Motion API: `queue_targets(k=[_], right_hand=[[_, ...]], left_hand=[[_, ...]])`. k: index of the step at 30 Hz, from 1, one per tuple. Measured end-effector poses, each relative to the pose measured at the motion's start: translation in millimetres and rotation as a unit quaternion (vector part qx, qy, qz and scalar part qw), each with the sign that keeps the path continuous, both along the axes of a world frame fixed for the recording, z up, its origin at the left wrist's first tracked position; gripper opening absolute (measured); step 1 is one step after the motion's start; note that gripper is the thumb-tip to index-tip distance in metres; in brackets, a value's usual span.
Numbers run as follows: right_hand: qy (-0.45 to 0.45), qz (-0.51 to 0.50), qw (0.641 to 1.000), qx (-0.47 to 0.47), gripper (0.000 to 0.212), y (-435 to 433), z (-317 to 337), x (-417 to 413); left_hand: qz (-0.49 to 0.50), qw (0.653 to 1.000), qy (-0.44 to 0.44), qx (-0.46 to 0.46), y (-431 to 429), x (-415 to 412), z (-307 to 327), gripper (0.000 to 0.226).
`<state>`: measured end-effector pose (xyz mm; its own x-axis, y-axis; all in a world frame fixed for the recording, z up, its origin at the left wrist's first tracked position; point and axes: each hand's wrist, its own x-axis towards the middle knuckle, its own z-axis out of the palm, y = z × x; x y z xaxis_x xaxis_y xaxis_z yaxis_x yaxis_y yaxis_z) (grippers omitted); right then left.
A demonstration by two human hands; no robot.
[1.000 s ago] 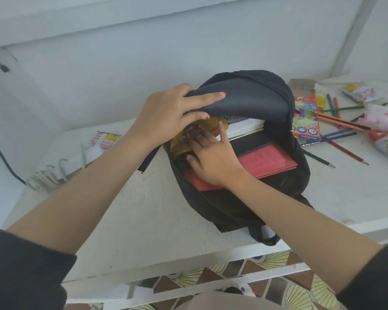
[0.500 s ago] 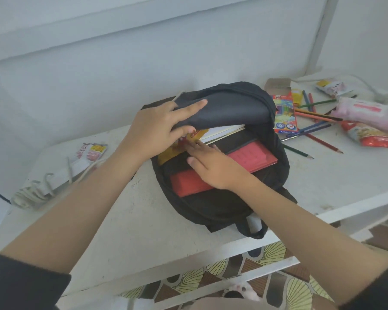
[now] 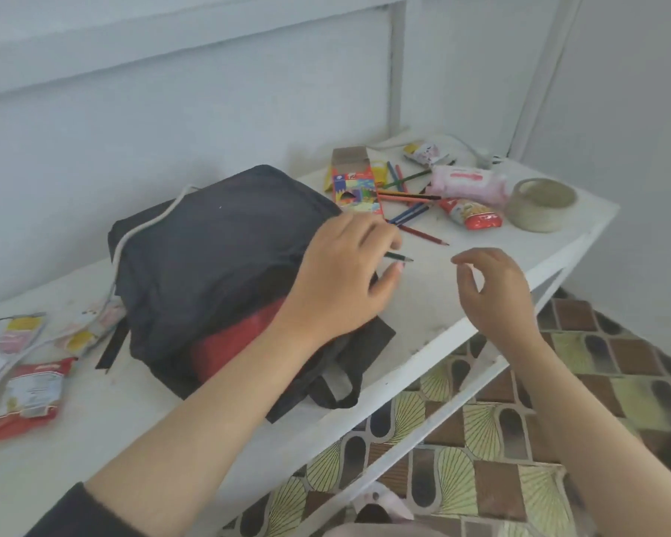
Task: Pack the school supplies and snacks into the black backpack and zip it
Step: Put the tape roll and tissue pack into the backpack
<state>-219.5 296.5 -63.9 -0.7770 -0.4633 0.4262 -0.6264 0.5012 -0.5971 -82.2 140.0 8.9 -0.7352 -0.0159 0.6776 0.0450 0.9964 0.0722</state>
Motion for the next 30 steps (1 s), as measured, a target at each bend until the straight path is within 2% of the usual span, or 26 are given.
queue_targets(k=[4,8,13,16,25,30], right_hand=[[0.023,-0.094,0.991,0.093,0.036,24.4,2.6,-57.2],[0.034,-0.125,0.964,0.233,0.056,40.6,6.0,-104.9],[-0.009,-0.130,0.946,0.297,0.064,47.5,4.5,-141.1],[-0.033,-0.127,0.949,0.286,0.060,46.6,2.8,-153.1],[-0.046,-0.148,0.973,0.169,0.031,42.1,-5.3,-159.9],[-0.061,-0.155,0.980,0.111,0.030,41.0,-6.9,-155.6]], left_hand=[[-0.069,0.986,-0.147,0.046,43.3,-37.6,-43.8,0.034],[-0.024,0.955,-0.270,0.116,55.4,-59.7,-73.5,0.046],[0.045,0.924,-0.359,0.125,48.5,-72.5,-81.3,0.051],[0.059,0.919,-0.377,0.103,49.5,-74.9,-88.3,0.050],[0.070,0.910,-0.390,0.120,53.4,-73.1,-103.4,0.051],[0.070,0.904,-0.407,0.109,54.5,-73.4,-93.1,0.051]])
